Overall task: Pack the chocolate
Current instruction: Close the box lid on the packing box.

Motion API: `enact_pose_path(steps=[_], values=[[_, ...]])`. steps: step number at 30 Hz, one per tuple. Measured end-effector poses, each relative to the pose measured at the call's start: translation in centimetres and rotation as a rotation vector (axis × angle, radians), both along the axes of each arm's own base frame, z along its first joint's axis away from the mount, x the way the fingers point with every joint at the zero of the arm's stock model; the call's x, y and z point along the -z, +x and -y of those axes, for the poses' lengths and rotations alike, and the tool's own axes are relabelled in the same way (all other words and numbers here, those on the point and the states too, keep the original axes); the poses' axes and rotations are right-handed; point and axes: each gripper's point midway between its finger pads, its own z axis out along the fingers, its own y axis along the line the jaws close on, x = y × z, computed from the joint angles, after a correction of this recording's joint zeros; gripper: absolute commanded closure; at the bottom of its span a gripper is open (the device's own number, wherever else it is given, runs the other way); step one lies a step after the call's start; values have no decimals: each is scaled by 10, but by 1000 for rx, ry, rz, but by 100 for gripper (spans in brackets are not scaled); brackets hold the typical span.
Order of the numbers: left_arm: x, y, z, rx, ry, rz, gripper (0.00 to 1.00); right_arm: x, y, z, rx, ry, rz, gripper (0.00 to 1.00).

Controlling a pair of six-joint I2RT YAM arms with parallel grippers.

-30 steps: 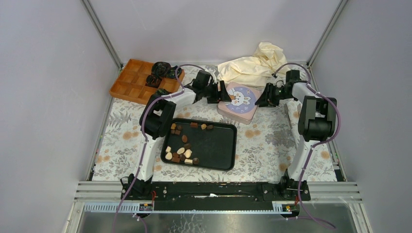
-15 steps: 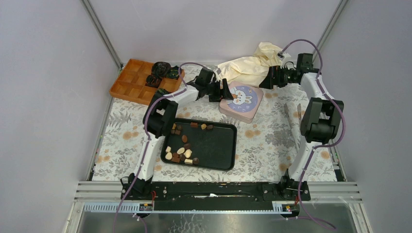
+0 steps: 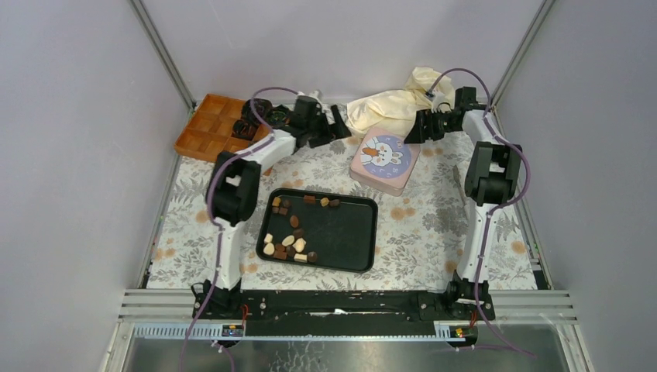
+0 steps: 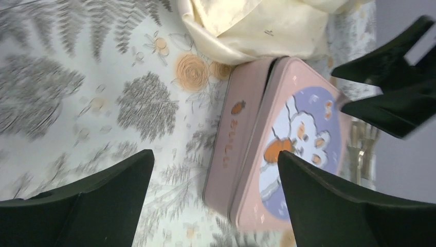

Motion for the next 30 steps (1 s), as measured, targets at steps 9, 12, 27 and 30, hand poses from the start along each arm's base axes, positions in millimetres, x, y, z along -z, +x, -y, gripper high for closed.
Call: enact_pose_path(steps=[9, 12, 27, 30], values=[[-27, -70, -40, -44, -170, -45, 33, 13, -13, -3, 26, 31, -100, 34], [6, -102, -30, -32, -177, -151, 41, 15, -24, -8, 43, 65, -151, 37], [34, -112, 26, 62, -183, -241, 46, 11, -56, -1, 289, 74, -225, 44], [33, -99, 29, 70, -189, -231, 45, 12, -66, 4, 388, 87, -250, 45]])
